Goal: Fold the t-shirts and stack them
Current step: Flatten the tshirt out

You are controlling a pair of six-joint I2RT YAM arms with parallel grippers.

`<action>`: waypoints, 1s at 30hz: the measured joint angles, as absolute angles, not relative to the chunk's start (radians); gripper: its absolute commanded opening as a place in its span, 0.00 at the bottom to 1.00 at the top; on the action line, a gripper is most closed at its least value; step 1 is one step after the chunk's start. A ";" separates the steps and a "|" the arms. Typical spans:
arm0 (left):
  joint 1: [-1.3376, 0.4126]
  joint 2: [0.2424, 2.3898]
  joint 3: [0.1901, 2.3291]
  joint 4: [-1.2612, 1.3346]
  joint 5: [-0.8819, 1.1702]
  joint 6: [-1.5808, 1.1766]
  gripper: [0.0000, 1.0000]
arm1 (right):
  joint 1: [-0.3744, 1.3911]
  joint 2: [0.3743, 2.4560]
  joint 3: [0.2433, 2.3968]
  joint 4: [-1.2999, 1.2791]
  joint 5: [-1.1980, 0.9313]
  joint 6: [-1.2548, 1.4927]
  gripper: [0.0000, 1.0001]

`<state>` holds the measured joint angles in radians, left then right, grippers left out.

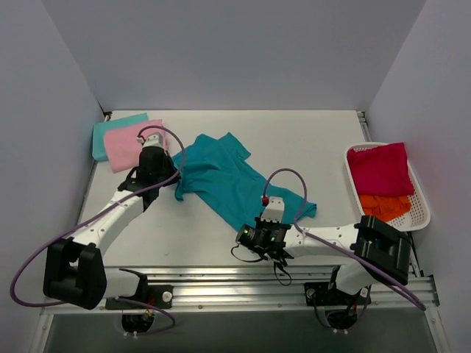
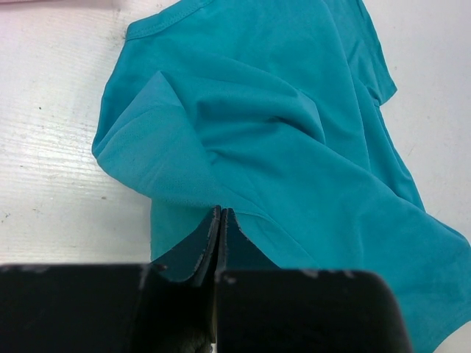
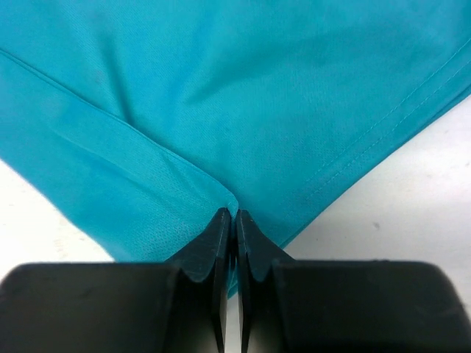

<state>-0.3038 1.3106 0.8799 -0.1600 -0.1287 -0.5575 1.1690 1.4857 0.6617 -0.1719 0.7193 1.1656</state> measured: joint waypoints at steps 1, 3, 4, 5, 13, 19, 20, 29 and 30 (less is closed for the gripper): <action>-0.306 1.311 0.883 -0.162 -0.130 -0.558 0.02 | 1.174 1.470 0.675 -0.192 0.729 1.162 0.00; -0.310 1.309 0.890 -0.166 -0.133 -0.558 0.02 | 1.179 1.434 0.706 -0.235 0.751 1.159 0.00; -0.313 1.308 0.894 -0.170 -0.134 -0.558 0.02 | 1.182 1.410 0.729 -0.266 0.765 1.157 0.00; -0.317 1.303 0.900 -0.179 -0.136 -0.558 0.02 | 1.188 1.383 0.752 -0.294 0.786 1.155 0.00; -0.371 1.166 1.000 -0.294 -0.167 -0.557 0.02 | 1.252 1.141 1.013 -0.577 0.936 1.126 0.00; -0.414 1.067 1.224 -0.451 -0.189 -0.529 0.02 | 1.319 1.016 1.272 -0.806 1.069 1.099 0.00; -0.419 1.064 1.288 -0.485 -0.195 -0.518 0.02 | 1.323 0.998 1.319 -0.821 1.091 1.070 0.00; -0.375 1.276 1.828 -0.589 -0.216 -0.428 0.02 | 1.268 0.969 1.587 -0.480 1.316 0.509 0.00; -0.360 1.325 1.886 -0.589 -0.207 -0.420 0.02 | 1.245 0.990 1.609 -0.407 1.320 0.423 0.00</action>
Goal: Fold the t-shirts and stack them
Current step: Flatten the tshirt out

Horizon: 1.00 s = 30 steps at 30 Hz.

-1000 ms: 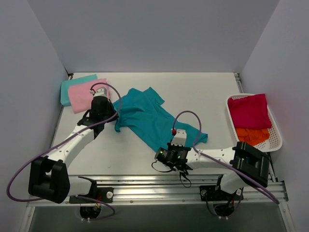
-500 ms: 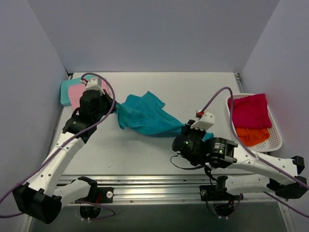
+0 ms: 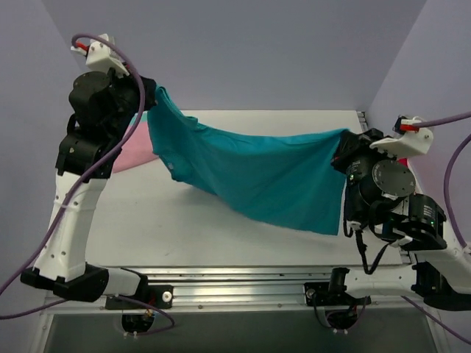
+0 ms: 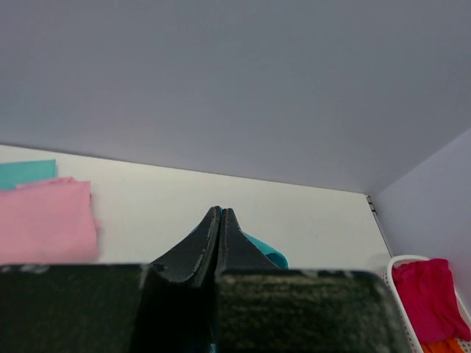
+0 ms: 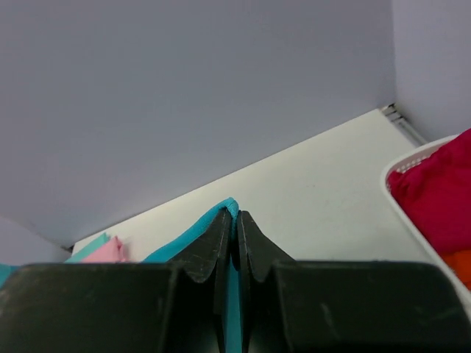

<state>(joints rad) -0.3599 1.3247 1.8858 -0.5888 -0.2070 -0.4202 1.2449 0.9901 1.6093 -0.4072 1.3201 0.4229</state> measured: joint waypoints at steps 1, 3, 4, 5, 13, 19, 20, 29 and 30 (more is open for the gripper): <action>-0.349 1.371 1.940 -0.591 -0.199 -0.411 0.02 | 1.211 1.019 1.637 -0.343 1.314 0.340 0.00; -0.334 1.476 2.038 -0.596 -0.178 -0.398 0.02 | 1.131 1.093 1.695 -0.237 1.262 0.203 0.00; -0.327 1.525 2.073 -0.598 -0.168 -0.392 0.02 | 1.081 1.135 1.728 -0.207 1.235 0.160 0.00; -0.323 1.576 2.107 -0.610 -0.154 -0.387 0.02 | 1.019 1.192 1.775 -0.179 1.178 0.118 0.00; -0.312 1.745 2.160 -0.628 -0.071 -0.329 0.02 | 0.549 1.647 1.972 -0.149 0.629 0.054 0.00; -0.313 1.581 1.908 -0.543 -0.074 -0.283 0.02 | 0.318 1.615 1.618 -0.134 0.390 0.114 0.00; -0.315 1.531 1.853 -0.542 -0.073 -0.279 0.02 | 0.315 1.579 1.583 -0.133 0.373 0.115 0.00; -0.466 1.136 1.758 -0.510 -0.031 -0.221 0.02 | 0.452 0.918 1.441 0.063 0.105 0.022 0.00; -0.488 1.103 1.758 -0.510 -0.024 -0.215 0.02 | 0.452 0.856 1.443 0.082 0.094 0.011 0.00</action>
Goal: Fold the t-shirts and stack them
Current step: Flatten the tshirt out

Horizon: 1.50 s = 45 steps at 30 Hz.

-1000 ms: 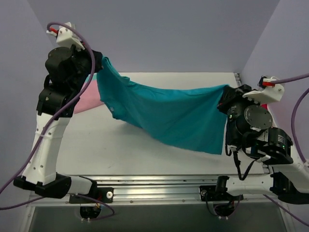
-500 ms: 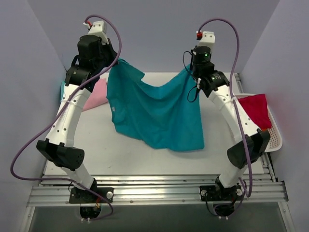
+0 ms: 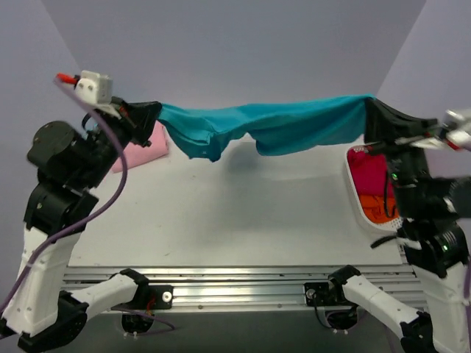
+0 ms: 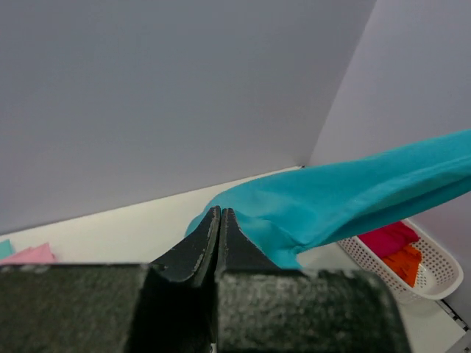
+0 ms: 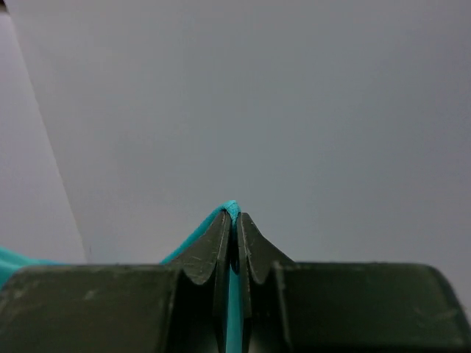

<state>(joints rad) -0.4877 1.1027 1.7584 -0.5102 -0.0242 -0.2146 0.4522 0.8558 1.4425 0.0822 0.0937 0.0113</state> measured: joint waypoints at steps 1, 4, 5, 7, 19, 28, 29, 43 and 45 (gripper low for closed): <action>-0.506 1.073 1.758 -0.510 -0.021 -0.210 0.02 | 0.452 0.812 1.450 0.102 0.085 0.002 0.00; -0.532 1.015 1.759 -0.503 -0.014 -0.197 0.02 | 0.452 0.777 1.469 0.159 0.070 -0.013 0.00; -0.535 1.008 1.765 -0.502 -0.017 -0.194 0.02 | 0.452 0.786 1.470 0.163 0.071 -0.015 0.00; -0.535 1.019 1.783 -0.501 -0.036 -0.181 0.02 | 0.452 0.834 1.470 0.155 0.080 -0.021 0.00; -0.282 1.574 1.974 -0.455 0.018 -0.194 0.02 | 0.340 1.424 1.563 0.083 0.174 -0.055 0.00; -0.112 2.456 2.959 -0.546 0.162 -0.274 0.02 | 0.135 2.030 2.209 0.054 0.090 -0.037 0.00; -0.103 2.471 2.961 -0.542 0.172 -0.284 0.02 | 0.124 2.085 2.285 0.049 0.083 -0.036 0.00; -0.115 1.841 2.185 -0.017 0.333 -0.285 0.02 | 0.086 1.774 1.650 0.521 -0.035 0.027 0.00; -0.150 1.703 2.080 0.057 0.341 -0.264 0.02 | 0.087 1.692 1.583 0.592 -0.037 0.030 0.00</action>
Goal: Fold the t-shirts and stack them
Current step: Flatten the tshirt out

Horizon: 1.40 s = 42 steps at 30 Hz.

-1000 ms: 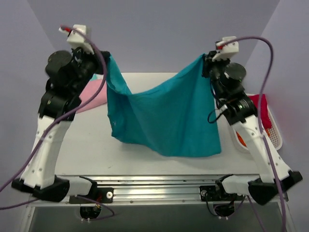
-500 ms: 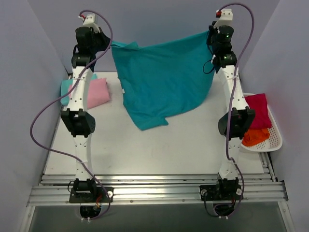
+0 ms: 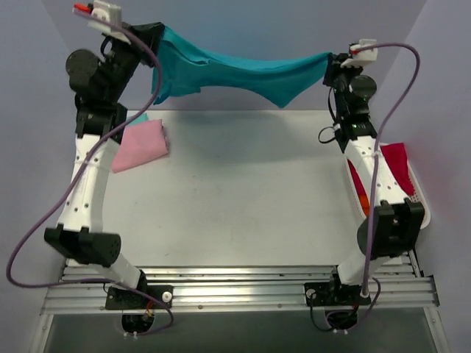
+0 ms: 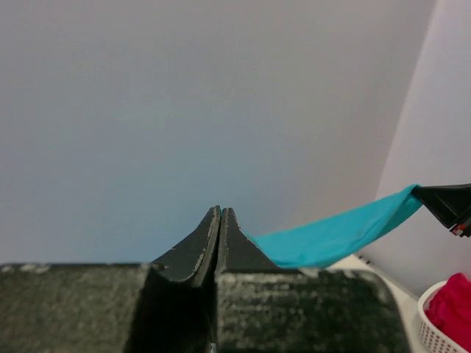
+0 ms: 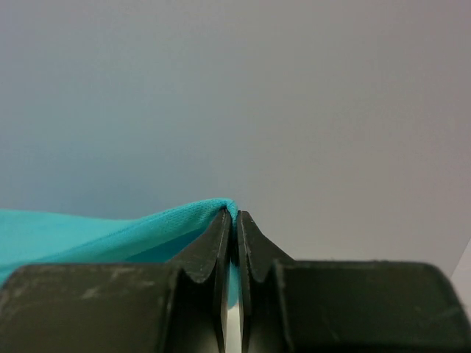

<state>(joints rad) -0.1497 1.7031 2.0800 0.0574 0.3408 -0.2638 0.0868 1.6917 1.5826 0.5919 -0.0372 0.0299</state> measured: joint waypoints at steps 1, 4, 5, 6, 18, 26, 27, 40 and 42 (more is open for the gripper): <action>-0.159 1.654 2.043 0.079 0.346 -0.255 0.02 | 0.086 1.644 1.547 0.629 -0.038 0.034 0.00; -0.163 1.473 1.831 0.195 0.343 -0.244 0.02 | 0.086 1.509 1.436 0.721 -0.042 0.049 0.00; -0.161 1.421 1.732 0.239 0.336 -0.242 0.02 | 0.086 1.465 1.393 0.741 -0.043 0.054 0.00; -0.161 1.369 1.633 0.269 0.324 -0.242 0.02 | 0.086 1.427 1.346 0.766 -0.046 0.060 0.00; -0.183 1.238 0.651 0.262 0.118 -0.414 0.02 | 0.265 1.126 0.600 0.699 -0.021 0.184 0.00; -0.263 0.834 0.463 0.111 -0.017 -0.620 0.02 | 0.493 0.679 0.541 0.448 0.206 0.353 0.00; -0.284 0.784 0.453 0.095 -0.027 -0.633 0.02 | 0.509 0.653 0.557 0.403 0.234 0.378 0.00; -0.358 0.464 0.399 -0.242 -0.064 -0.730 0.02 | 0.668 0.789 0.528 -0.046 0.302 0.703 0.00; -0.359 0.484 0.402 -0.235 -0.083 -0.725 0.02 | 0.676 0.838 0.535 -0.052 0.322 0.715 0.00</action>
<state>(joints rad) -0.3588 0.4843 0.4023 -0.2352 -0.0834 -0.7246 0.6762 0.8379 0.5350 -0.0525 0.3218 0.7155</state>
